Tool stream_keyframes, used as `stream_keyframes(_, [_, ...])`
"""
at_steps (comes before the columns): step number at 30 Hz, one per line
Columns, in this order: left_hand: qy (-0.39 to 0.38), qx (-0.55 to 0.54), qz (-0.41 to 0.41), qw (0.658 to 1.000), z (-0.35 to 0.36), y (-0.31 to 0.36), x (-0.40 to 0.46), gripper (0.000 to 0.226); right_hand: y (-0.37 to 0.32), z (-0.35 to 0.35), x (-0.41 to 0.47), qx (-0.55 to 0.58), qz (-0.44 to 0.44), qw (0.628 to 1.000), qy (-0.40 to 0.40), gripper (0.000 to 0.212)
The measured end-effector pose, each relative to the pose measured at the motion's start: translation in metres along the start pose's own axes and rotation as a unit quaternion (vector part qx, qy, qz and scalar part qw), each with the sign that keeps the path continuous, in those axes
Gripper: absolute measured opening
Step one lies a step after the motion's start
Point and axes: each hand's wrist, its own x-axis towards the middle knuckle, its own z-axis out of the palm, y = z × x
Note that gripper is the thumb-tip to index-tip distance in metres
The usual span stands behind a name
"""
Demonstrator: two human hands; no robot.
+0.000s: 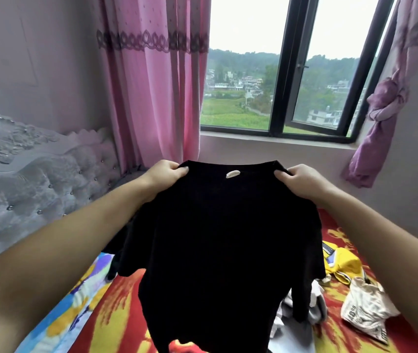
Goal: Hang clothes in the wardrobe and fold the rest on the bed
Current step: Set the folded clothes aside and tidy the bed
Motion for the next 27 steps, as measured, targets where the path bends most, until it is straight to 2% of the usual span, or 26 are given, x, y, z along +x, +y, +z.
stream_keyframes(2, [-0.007,-0.054,-0.035,0.998,0.028,0.021,-0.006,0.030,-0.022,0.017,-0.002,0.038,0.004,0.999,0.013,0.045])
stream_keyframes(5, [-0.065,-0.148,-0.050,0.986,0.063,0.048,-0.019,0.025,-0.058,0.044,-0.015,0.105,-0.043,0.994,0.002,0.048])
stream_keyframes(9, [-0.085,-0.211,-0.072,0.971,0.076,0.066,-0.030,0.027,-0.083,0.056,-0.034,0.210,-0.111,0.969,-0.065,0.040])
stream_keyframes(12, [-0.117,-0.273,-0.082,0.951,0.062,0.071,-0.035,0.027,-0.078,0.048,-0.038,0.153,-0.185,0.960,-0.143,0.022])
stream_keyframes(13, [-0.123,-0.253,-0.057,0.958,0.059,0.070,-0.037,0.025,-0.075,0.045,-0.038,0.137,-0.196,0.959,-0.155,0.023])
stream_keyframes(14, [-0.103,-0.186,-0.004,0.977,0.057,0.066,-0.039,0.020,-0.072,0.042,-0.038,0.137,-0.196,0.958,-0.160,0.027])
stream_keyframes(15, [-0.061,-0.064,0.074,0.993,0.056,0.060,-0.040,0.018,-0.071,0.039,-0.038,0.157,-0.188,0.955,-0.164,0.031])
stream_keyframes(16, [0.001,0.103,0.162,0.981,0.052,0.055,-0.040,0.031,-0.070,0.036,-0.039,0.188,-0.180,0.951,-0.170,0.034])
stream_keyframes(17, [0.046,0.263,0.240,0.933,0.049,0.051,-0.038,0.052,-0.069,0.034,-0.038,0.213,-0.180,0.944,-0.177,0.038])
stream_keyframes(18, [0.056,0.366,0.280,0.886,0.045,0.049,-0.034,0.068,-0.070,0.032,-0.039,0.228,-0.184,0.938,-0.185,0.042])
stream_keyframes(19, [0.034,0.413,0.291,0.862,0.040,0.048,-0.031,0.070,-0.071,0.030,-0.039,0.225,-0.198,0.934,-0.194,0.045])
stream_keyframes(20, [-0.015,0.393,0.281,0.876,0.032,0.050,-0.029,0.058,-0.073,0.029,-0.040,0.216,-0.215,0.931,-0.201,0.046])
stream_keyframes(22, [-0.116,0.253,0.238,0.930,0.018,0.054,-0.026,0.016,-0.073,0.030,-0.042,0.204,-0.235,0.930,-0.194,0.041])
stream_keyframes(25, [-0.115,0.157,0.226,0.954,0.003,0.054,-0.022,0.017,-0.058,0.034,-0.039,0.219,-0.196,0.939,-0.178,0.024])
stream_keyframes(27, [-0.108,0.130,0.229,0.959,-0.005,0.060,-0.021,0.017,-0.043,0.039,-0.037,0.195,-0.179,0.942,-0.205,0.017])
